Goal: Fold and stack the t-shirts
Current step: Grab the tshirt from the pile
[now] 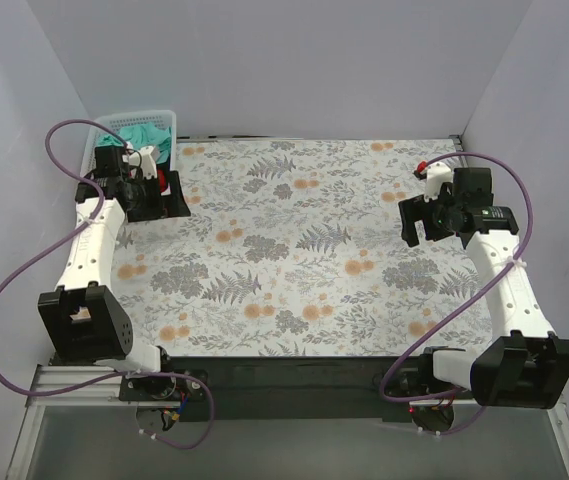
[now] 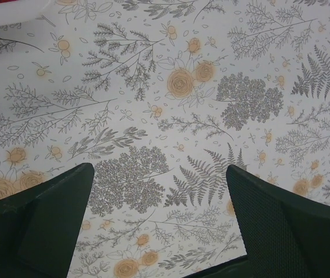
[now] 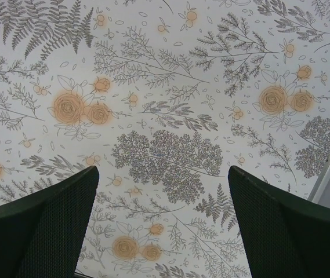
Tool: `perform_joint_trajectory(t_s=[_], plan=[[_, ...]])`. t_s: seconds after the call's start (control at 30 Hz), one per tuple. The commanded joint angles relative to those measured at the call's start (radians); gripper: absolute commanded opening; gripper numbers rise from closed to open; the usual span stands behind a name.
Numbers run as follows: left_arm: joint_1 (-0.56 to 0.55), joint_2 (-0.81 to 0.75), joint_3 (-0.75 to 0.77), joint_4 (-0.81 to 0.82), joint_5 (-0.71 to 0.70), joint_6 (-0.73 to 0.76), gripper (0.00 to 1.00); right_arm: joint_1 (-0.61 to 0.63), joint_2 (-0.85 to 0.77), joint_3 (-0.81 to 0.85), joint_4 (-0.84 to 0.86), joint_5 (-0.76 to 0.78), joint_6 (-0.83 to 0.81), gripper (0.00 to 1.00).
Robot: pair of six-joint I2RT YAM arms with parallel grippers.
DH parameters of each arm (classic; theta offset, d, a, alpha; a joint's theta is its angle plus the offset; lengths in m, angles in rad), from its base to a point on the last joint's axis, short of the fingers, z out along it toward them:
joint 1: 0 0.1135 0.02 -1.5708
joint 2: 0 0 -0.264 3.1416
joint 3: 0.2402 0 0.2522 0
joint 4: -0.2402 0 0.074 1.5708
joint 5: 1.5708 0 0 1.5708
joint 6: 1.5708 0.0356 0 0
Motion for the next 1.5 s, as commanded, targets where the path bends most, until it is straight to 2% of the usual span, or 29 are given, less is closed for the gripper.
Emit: perform_joint_trajectory(t_s=[0.0, 0.2, 0.27, 0.3, 0.43, 0.47, 0.57, 0.67, 0.77, 1.1, 1.2, 1.23, 1.27, 1.33, 1.37, 1.4, 1.47], plan=[[0.0, 0.024, 0.067, 0.055, -0.028, 0.013, 0.98, -0.001, 0.004, 0.017, 0.03, -0.007, 0.01, 0.98], [0.028, 0.21, 0.323, 0.081, -0.077, 0.01, 0.98, -0.001, 0.027, 0.033, 0.025, -0.012, 0.01, 0.98], [0.06, 0.341, 0.542, 0.054, -0.08, 0.002, 0.98, -0.001, 0.033, 0.039, 0.021, -0.007, 0.009, 0.98], [0.06, 0.341, 0.543, 0.05, -0.097, 0.0, 0.98, -0.001, 0.03, 0.037, 0.022, -0.009, 0.007, 0.98], [0.111, 0.526, 0.802, 0.018, -0.163, -0.018, 0.98, -0.001, 0.038, 0.025, 0.025, -0.035, 0.006, 0.98], [0.147, 0.6, 0.919, 0.004, -0.154, -0.026, 0.98, -0.001, 0.04, 0.025, 0.025, -0.038, 0.006, 0.98], [0.206, 0.7, 1.044, -0.032, -0.117, -0.053, 0.97, -0.003, 0.055, 0.025, 0.025, -0.036, 0.007, 0.98], [0.214, 0.739, 0.985, 0.036, -0.192, -0.03, 0.95, -0.003, 0.059, 0.01, 0.028, -0.041, 0.004, 0.98], [0.218, 0.74, 0.841, 0.147, -0.237, -0.003, 0.94, -0.003, 0.07, -0.007, 0.034, -0.049, 0.004, 0.98], [0.217, 0.919, 0.844, 0.176, -0.18, -0.007, 0.92, -0.003, 0.132, 0.002, 0.036, -0.038, 0.004, 0.98], [0.212, 0.959, 0.859, 0.181, -0.183, -0.013, 0.82, -0.003, 0.148, 0.011, 0.033, -0.035, 0.004, 0.98], [0.211, 0.962, 0.859, 0.181, -0.181, -0.013, 0.74, -0.003, 0.15, 0.013, 0.034, -0.032, 0.004, 0.98], [0.209, 0.953, 0.861, 0.178, -0.174, -0.013, 0.55, -0.003, 0.156, 0.014, 0.033, -0.032, 0.006, 0.98], [0.211, 0.924, 0.85, 0.187, -0.154, -0.021, 0.34, -0.003, 0.161, 0.02, 0.033, -0.033, 0.006, 0.98], [0.211, 0.874, 0.83, 0.207, -0.149, -0.026, 0.11, -0.003, 0.161, 0.025, 0.031, -0.038, 0.007, 0.98], [0.211, 0.846, 0.821, 0.216, -0.148, -0.033, 0.02, -0.003, 0.159, 0.025, 0.031, -0.039, 0.007, 0.98], [0.212, 0.785, 0.815, 0.24, -0.149, -0.043, 0.0, -0.003, 0.152, 0.022, 0.031, -0.041, 0.007, 0.98]])
